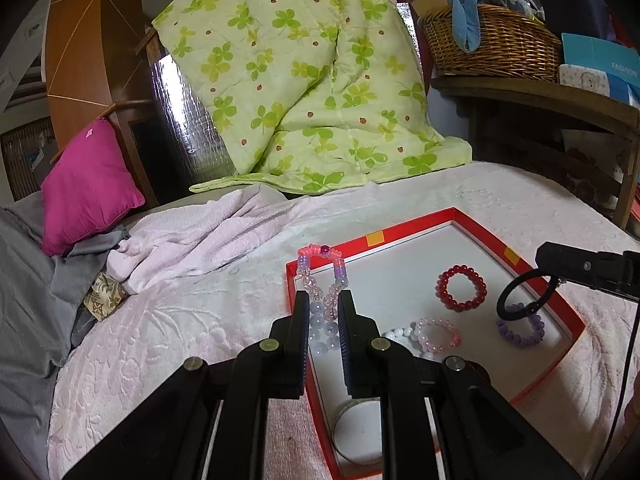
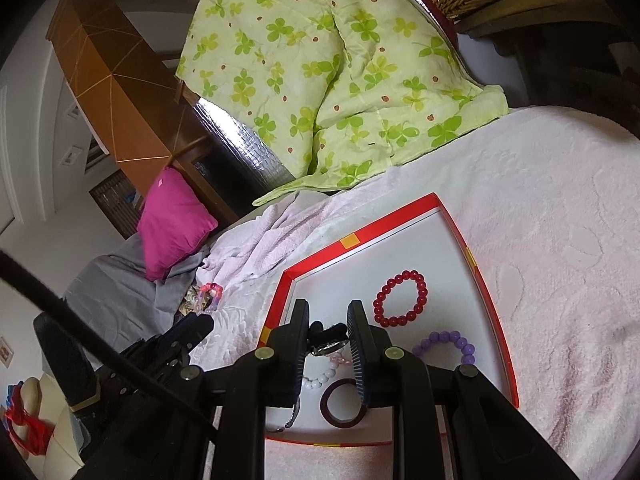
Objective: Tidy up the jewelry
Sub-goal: 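Carry the pink bracelet over the tray with the left tool while the right tool carries the hair tie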
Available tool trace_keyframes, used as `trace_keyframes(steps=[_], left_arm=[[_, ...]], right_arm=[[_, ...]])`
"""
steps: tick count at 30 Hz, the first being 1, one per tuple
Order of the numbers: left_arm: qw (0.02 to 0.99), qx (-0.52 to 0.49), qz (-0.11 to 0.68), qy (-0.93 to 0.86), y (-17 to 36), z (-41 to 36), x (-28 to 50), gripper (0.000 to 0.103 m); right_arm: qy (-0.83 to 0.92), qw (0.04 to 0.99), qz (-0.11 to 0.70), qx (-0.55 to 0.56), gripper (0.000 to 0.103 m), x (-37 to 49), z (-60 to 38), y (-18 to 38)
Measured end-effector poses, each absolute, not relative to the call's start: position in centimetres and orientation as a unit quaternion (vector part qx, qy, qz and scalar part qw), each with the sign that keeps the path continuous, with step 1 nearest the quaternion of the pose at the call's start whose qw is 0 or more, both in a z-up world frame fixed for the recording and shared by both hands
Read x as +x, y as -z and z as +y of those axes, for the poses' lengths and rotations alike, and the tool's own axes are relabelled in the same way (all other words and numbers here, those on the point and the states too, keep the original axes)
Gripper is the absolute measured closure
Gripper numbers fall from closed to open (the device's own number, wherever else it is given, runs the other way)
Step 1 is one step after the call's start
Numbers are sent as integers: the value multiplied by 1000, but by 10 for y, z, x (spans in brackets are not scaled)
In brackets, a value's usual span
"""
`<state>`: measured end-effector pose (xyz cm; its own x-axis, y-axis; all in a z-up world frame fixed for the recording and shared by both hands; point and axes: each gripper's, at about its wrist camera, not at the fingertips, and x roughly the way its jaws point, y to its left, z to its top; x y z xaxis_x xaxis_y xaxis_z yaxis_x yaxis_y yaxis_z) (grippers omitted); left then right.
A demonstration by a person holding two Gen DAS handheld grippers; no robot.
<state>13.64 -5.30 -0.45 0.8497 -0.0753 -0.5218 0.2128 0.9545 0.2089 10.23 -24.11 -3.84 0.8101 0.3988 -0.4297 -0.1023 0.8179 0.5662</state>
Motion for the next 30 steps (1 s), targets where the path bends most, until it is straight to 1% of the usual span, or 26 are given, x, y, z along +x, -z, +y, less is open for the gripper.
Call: trace_keyframes(steps=[13,22,30], left_arm=[[946,140,282,70,19,-56,169,88],[934,130,324,74,39,-49,199,88],[923,112,357,87,54,-43,208,88]], right_arm=[[-134,909,295,264,80,118,-239,50],[-122,905,318,256,80,130,-238,62],[-112,900,336,254,80,134,-238,71]])
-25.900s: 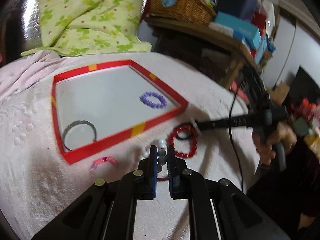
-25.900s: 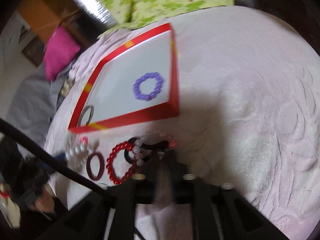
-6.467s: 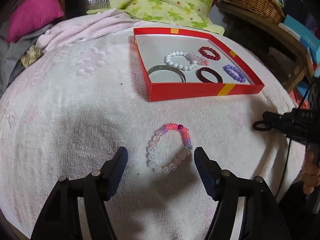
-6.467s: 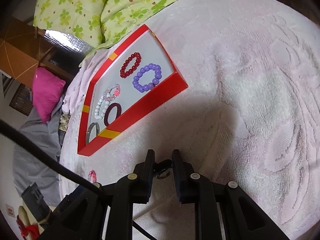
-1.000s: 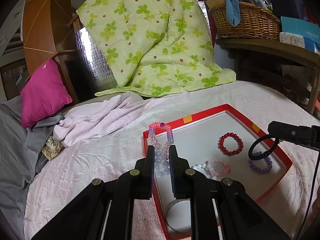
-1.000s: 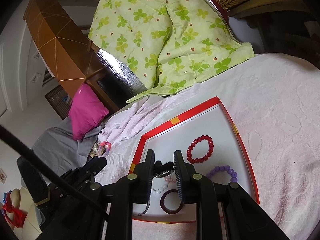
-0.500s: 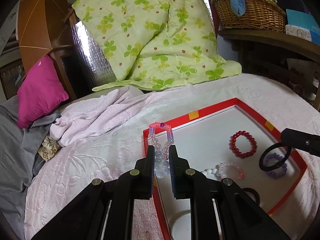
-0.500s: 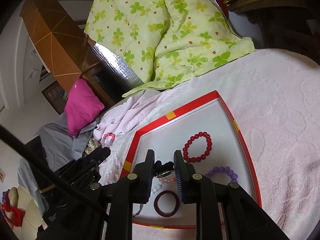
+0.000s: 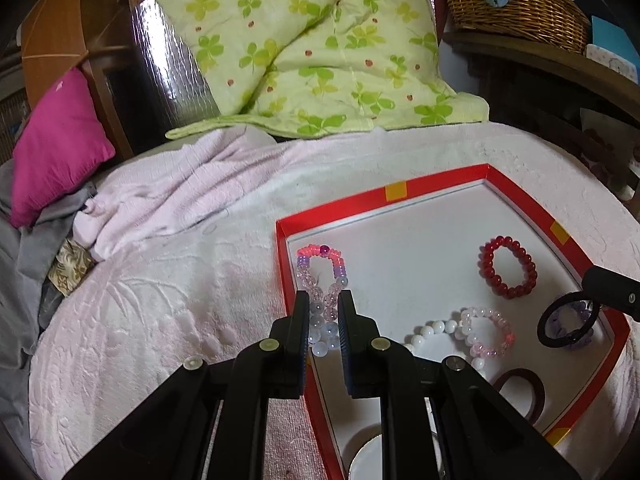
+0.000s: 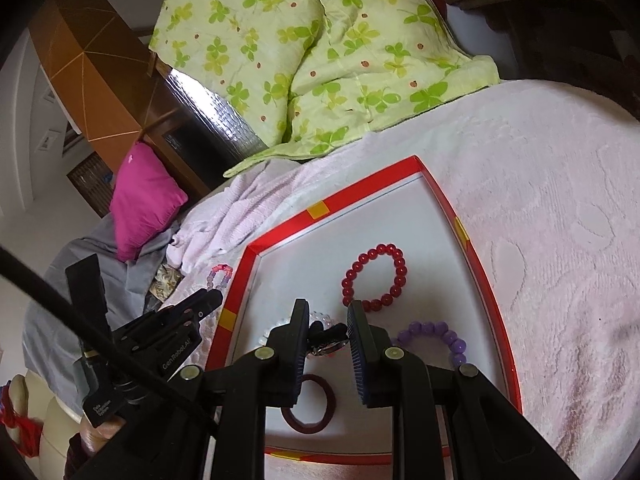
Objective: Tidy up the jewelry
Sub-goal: 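Carry the pink bracelet over the tray with the left tool while the right tool carries the hair tie, then lower both held items into the tray and open both tools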
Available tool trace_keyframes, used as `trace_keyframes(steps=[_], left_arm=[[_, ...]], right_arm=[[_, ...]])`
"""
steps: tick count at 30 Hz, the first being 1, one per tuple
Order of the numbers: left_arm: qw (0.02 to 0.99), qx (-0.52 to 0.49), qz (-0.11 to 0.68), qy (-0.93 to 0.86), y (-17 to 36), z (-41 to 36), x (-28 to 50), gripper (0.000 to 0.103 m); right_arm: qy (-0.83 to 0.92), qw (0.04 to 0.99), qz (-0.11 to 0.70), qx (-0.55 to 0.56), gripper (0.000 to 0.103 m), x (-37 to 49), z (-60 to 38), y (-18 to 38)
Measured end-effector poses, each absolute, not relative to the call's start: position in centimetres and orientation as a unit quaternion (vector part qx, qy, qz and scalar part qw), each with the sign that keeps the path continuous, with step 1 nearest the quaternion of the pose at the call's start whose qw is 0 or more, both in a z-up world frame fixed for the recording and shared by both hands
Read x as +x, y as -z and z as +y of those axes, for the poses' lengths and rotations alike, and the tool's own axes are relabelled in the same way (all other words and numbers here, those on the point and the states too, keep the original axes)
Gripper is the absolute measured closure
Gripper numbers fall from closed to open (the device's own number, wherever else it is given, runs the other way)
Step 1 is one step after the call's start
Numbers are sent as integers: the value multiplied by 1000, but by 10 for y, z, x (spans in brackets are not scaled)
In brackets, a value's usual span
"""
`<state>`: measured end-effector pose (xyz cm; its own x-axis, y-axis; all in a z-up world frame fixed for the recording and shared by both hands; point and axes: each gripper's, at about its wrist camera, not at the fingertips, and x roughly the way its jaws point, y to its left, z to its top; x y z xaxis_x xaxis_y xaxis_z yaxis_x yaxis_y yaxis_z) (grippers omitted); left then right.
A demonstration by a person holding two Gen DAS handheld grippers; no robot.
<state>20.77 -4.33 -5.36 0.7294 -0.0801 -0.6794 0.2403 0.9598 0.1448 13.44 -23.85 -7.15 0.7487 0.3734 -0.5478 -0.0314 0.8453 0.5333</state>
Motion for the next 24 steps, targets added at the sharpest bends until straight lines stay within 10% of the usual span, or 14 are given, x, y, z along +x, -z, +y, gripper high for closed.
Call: trace_keyframes(steps=[24], left_arm=[[892,97,422,128,89,-43,225,88]], right_arm=[[-83,893,371,241,80,136,-233,88]])
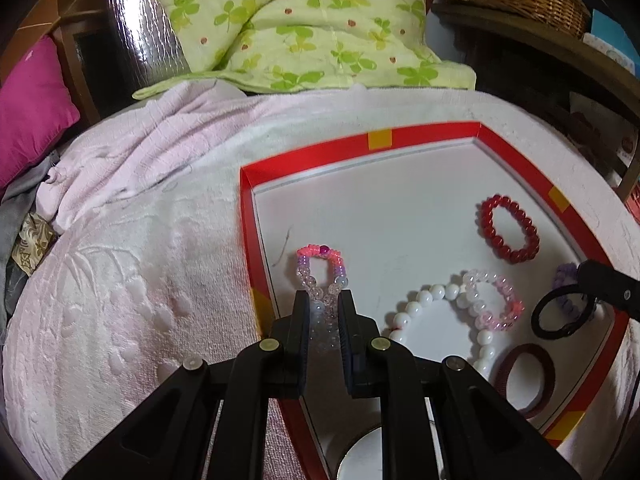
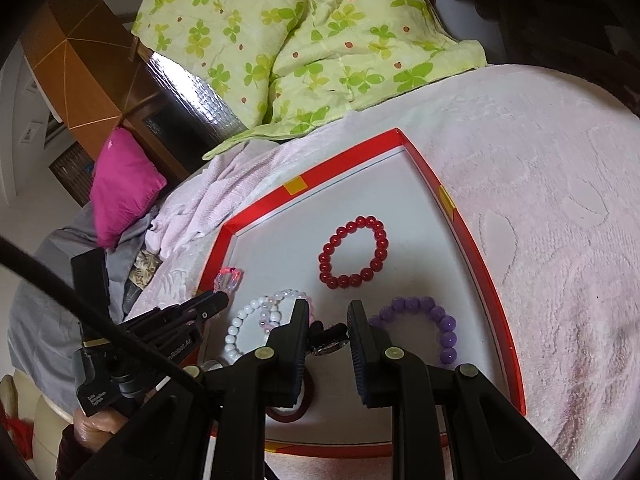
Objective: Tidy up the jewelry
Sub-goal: 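Lower both held items into the tray and open both tools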
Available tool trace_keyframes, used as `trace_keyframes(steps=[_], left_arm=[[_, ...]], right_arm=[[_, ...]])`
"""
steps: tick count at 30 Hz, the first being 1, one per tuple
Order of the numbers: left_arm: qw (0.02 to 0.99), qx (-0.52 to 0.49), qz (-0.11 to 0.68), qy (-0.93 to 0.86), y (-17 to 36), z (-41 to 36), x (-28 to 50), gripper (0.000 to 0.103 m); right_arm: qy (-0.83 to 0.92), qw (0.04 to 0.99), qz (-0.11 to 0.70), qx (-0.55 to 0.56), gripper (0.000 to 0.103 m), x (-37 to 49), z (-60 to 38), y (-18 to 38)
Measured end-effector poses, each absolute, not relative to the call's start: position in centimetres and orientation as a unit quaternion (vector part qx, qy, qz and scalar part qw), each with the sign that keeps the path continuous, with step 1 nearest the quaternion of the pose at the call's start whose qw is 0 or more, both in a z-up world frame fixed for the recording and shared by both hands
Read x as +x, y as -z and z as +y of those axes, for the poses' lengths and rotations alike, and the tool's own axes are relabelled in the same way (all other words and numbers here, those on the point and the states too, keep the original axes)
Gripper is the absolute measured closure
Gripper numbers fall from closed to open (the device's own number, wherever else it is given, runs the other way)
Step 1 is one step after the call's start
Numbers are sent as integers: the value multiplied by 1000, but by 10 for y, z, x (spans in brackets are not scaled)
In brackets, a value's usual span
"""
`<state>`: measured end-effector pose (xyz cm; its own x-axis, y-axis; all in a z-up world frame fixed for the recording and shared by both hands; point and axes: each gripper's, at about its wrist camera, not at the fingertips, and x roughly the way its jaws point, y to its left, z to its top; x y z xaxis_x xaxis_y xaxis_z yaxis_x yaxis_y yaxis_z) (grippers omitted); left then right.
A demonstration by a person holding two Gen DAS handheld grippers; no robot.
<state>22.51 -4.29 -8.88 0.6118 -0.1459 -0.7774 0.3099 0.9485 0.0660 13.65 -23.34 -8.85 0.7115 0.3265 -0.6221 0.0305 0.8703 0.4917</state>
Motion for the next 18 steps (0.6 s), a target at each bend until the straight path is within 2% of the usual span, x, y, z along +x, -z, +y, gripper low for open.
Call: trace_keyframes(steps=[18], left_arm=[[891,103,426,116,90,-45,220,88]], right_arm=[[-68,886,399,227,80,154,-232,104]])
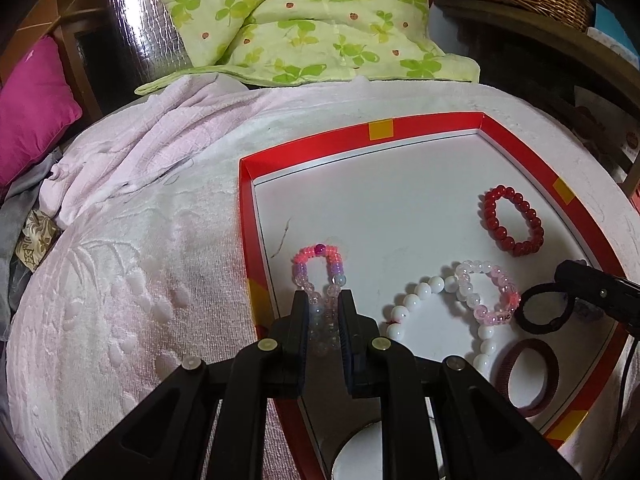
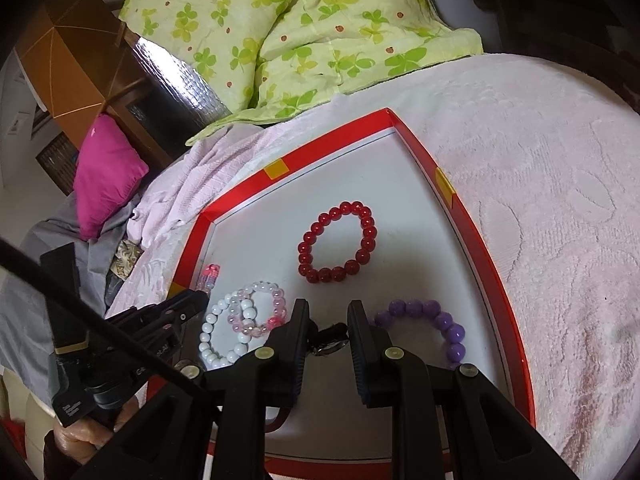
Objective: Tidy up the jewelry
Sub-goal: 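Lower both held items into the tray and open both tools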
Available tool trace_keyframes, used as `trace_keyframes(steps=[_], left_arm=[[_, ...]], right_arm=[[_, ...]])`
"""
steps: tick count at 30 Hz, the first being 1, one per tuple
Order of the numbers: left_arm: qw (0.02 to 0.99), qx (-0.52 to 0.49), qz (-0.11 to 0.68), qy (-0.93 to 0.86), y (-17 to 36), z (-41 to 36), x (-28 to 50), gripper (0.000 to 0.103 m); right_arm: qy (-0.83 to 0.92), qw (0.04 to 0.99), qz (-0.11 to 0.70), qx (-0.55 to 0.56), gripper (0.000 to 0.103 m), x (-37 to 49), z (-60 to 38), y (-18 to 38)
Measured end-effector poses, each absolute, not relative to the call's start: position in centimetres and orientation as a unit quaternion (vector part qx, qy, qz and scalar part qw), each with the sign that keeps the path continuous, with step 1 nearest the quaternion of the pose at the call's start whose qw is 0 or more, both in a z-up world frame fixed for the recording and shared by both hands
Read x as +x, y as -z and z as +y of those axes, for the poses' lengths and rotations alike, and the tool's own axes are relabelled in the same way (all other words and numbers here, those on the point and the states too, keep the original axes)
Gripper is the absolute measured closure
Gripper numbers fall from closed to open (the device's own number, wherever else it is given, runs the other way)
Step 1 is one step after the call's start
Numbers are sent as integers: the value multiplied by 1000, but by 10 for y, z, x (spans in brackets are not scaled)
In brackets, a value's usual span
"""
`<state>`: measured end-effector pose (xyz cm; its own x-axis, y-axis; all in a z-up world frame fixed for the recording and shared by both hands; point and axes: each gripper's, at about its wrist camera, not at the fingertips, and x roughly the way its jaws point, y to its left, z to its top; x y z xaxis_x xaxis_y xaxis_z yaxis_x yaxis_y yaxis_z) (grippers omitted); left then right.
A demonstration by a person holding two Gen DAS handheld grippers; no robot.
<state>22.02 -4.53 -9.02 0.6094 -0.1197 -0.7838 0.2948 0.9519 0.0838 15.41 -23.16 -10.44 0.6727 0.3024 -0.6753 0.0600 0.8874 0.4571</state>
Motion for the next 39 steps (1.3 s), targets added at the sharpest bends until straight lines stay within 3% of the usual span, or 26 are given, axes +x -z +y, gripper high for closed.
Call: trace_keyframes(steps=[17,22,24,27,39], left_arm=[[892,117,422,112,88,-51,216,74],[892,129,418,116,87,-57,212,60],[892,136,415,115,87,-59,211,57],[894,146,410,106,85,-60,210,49],[896,145,406,101,78,-60,205,46]], right_arm=[[-51,889,400,216,80,165,-233,107],[-42,892,396,217,73,166,-236,106],[-40,893,392,217,61,165,-237,105],[-40,893,392,216,59,165,-237,103],[-40,893,392,220,59,164,-238,102]])
